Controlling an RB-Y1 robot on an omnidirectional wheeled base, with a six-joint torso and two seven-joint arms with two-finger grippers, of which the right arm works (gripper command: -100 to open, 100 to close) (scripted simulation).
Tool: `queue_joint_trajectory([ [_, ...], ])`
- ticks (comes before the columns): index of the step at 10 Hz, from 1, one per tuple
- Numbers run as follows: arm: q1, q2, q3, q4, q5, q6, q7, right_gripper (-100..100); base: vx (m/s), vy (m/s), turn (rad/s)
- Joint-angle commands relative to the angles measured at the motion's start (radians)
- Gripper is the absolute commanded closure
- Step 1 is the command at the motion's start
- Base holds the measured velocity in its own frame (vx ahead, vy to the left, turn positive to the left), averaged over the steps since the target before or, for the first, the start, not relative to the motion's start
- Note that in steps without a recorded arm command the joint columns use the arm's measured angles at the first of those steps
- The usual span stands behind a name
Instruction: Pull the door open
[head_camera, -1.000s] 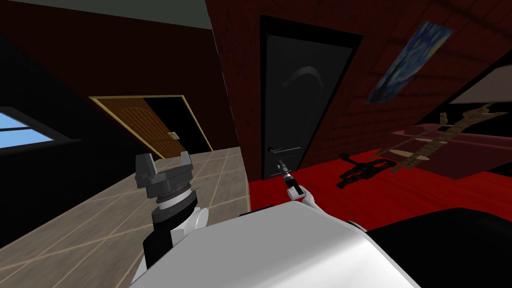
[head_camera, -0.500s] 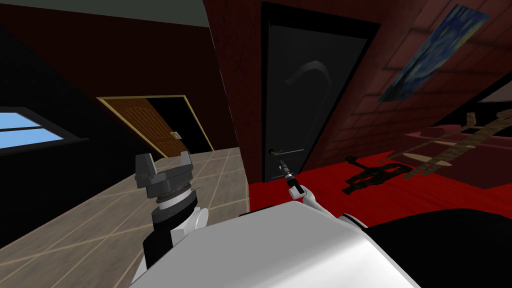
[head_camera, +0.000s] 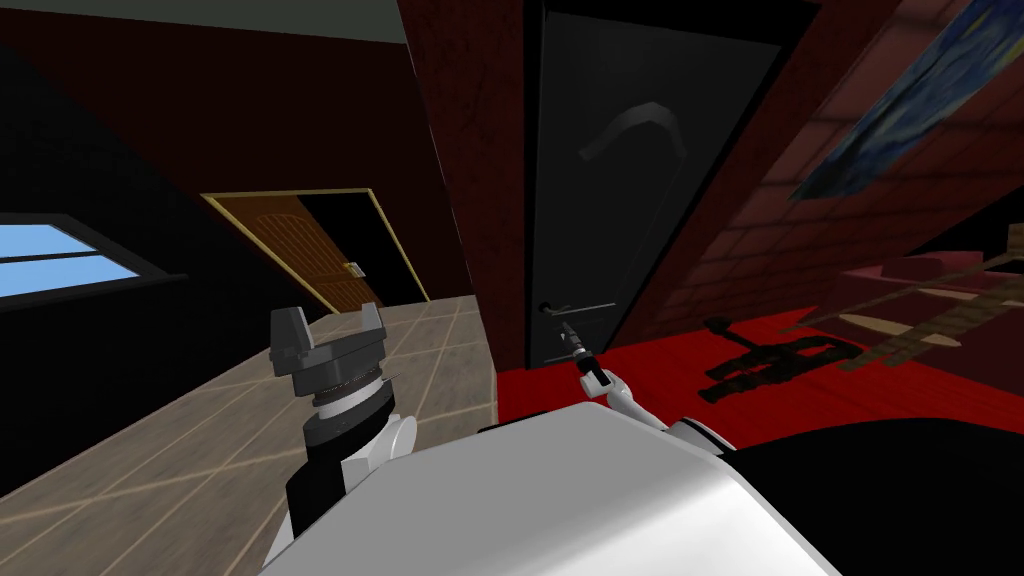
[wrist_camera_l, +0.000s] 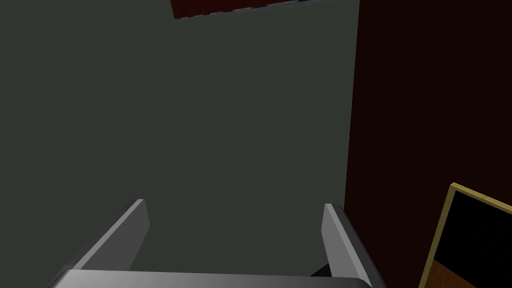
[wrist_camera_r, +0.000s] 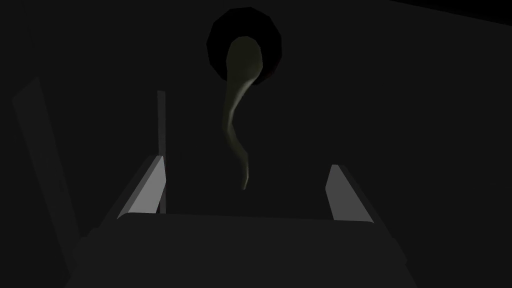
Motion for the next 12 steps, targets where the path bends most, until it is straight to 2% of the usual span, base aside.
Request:
queue_joint_trajectory([
  [1, 0.005, -0.012, -0.013, 0.018, -0.006, -0.013, -0.011, -100, 0.136, 0.006, 0.150],
  [5, 0.019, -0.043, -0.044, 0.062, -0.020, -0.046, -0.039, -100, 0.189, -0.001, 0.151],
  [6, 0.026, -0.058, -0.060, 0.085, -0.026, -0.063, -0.053, -100, 0.176, 0.021, 0.222],
  [9, 0.033, -0.074, -0.076, 0.107, -0.034, -0.079, -0.067, -100, 0.178, -0.006, 0.107],
  [10, 0.029, -0.070, -0.073, 0.103, -0.032, -0.073, -0.062, -100, 0.077, -0.001, 0.013],
  [11, 0.029, -0.070, -0.073, 0.103, -0.032, -0.073, -0.062, 100, -0.010, -0.001, -0.009],
  [12, 0.029, -0.070, -0.073, 0.103, -0.032, -0.073, -0.062, 100, -0.028, -0.001, -0.004],
])
